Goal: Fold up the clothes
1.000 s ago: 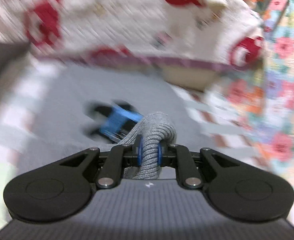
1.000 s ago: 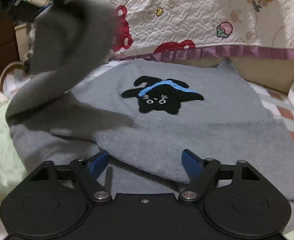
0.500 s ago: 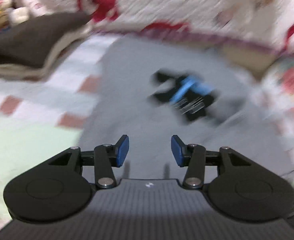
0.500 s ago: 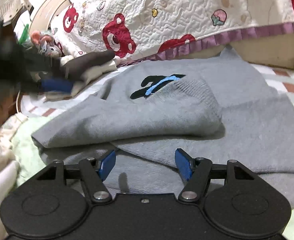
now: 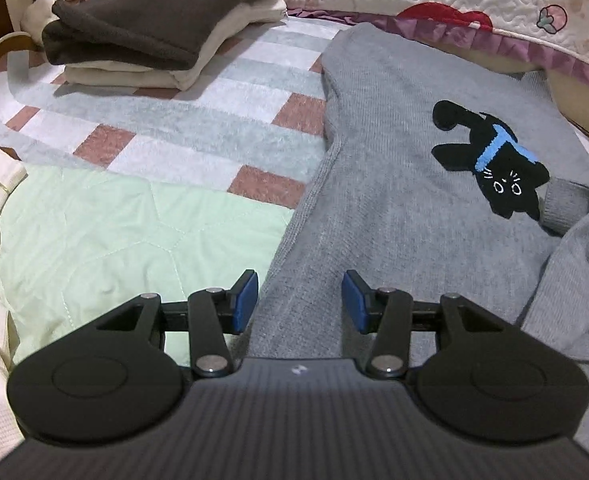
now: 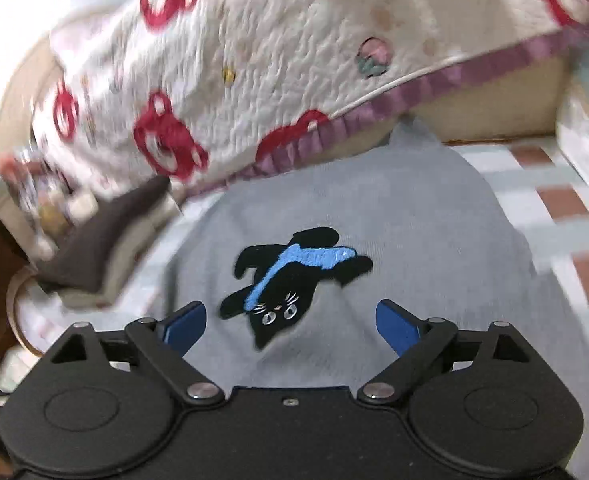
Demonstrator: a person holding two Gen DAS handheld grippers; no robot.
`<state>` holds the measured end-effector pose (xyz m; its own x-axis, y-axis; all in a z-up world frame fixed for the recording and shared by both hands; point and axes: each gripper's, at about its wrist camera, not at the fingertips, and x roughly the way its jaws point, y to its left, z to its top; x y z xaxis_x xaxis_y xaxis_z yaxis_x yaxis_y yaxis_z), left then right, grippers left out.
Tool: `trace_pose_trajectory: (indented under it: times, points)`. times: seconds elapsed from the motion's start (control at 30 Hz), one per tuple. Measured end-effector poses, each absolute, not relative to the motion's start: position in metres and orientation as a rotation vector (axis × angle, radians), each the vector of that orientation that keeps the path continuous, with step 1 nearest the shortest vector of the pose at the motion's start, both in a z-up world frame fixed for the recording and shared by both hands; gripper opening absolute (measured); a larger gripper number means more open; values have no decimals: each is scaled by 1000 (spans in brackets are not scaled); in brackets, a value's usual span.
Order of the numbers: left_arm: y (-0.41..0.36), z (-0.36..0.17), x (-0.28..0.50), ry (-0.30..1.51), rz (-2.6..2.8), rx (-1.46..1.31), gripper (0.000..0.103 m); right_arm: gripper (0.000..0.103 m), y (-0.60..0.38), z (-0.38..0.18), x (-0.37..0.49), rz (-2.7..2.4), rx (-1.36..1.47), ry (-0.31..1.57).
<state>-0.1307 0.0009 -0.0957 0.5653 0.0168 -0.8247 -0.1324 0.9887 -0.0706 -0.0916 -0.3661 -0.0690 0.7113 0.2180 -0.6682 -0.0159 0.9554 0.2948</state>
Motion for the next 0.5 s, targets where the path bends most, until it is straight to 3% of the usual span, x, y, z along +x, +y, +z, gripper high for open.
trace_pose_trajectory:
  times: [0.13,0.17,0.2,0.23,0.4,0.5]
  points:
    - [12,-97,-130,965,98,-135,50,92,-364,-101,-35,120,197,968]
    - [15,-98,-130,965,99,-139,50,75,-365,-112,-27,129,204,1004]
    - [18,-98,-130,964,99,-145,50,26,-370,-119,-24,157,254,1032]
    - [21,-100,-129,964,102,-150,50,16,-376,-126,-22,189,310,1058]
    - [29,-104,-128,967,130,-173,50,16,-392,-92,-48,234,398,863]
    - [30,-102,-127,964,131,-182,50,16,-402,-40,-106,307,476,516]
